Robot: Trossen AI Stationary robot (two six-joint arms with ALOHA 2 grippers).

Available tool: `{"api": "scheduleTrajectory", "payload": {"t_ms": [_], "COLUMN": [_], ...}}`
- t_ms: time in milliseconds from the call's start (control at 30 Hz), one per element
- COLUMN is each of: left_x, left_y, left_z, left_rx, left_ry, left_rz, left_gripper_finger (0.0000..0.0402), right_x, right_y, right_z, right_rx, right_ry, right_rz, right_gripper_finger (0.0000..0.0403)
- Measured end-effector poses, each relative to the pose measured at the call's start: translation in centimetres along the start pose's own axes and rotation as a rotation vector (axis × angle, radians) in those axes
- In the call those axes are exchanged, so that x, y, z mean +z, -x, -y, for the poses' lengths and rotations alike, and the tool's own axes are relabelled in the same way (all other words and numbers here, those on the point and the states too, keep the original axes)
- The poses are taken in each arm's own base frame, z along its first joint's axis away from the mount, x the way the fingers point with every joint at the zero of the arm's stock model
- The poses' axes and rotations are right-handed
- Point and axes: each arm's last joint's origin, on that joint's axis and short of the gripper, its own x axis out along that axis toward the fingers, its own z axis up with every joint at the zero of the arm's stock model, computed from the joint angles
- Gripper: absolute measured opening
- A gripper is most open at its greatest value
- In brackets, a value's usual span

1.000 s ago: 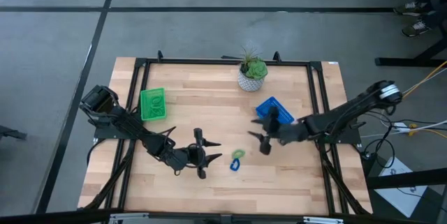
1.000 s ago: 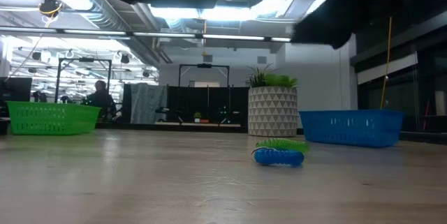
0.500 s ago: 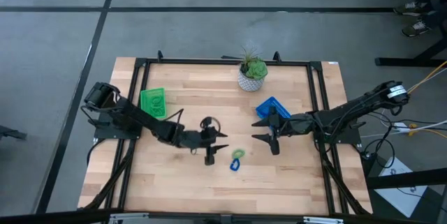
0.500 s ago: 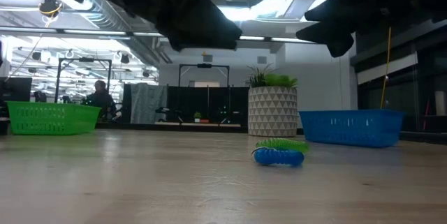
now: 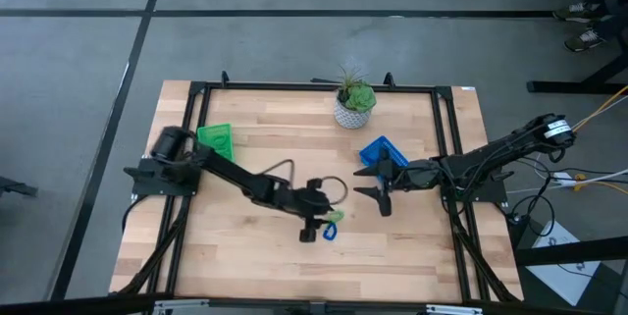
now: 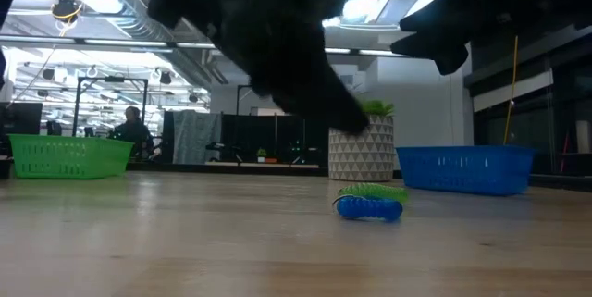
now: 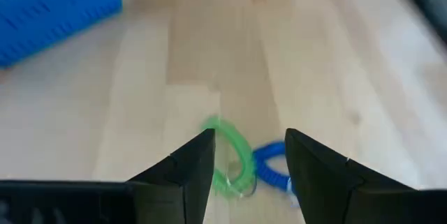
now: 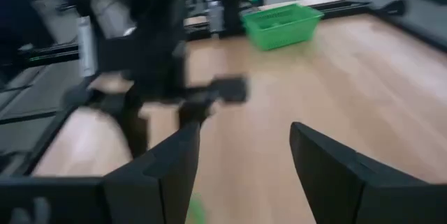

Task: Sort spring keychains
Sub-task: Put the green spring keychain in the green bin

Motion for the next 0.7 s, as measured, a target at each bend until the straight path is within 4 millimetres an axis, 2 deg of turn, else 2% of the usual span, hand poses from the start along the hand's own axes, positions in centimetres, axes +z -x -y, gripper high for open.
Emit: {"api": "scheduleTrajectory", "payload": {"t_ms": [133, 267, 700], "left_x": [-0.6, -0.7, -1.6], "left_y": [-2.2, -3.4, -4.1], "left_z": [0.3, 0.6, 0.1], "left_rx": [0.011, 0.008, 0.074], "left_ry": [-0.036, -0.038, 0.064], "left_rz": [-0.119, -0.119, -0.148], "left_gripper_finger": [0.0168, 0.0168, 0.0168], "right_x": [0.1, 0.1, 0.2], "right_y": [0.0, 0.0, 0.0], "right_z": [0.3, 0.4, 0.4], "right_rx": [-0.116, -0.148, -0.138], "right_ry": [-0.001, -0.016, -0.054], "right_rz": [0.027, 0.036, 0.044], "right_gripper_finger": [0.022, 0.022, 0.022]}}
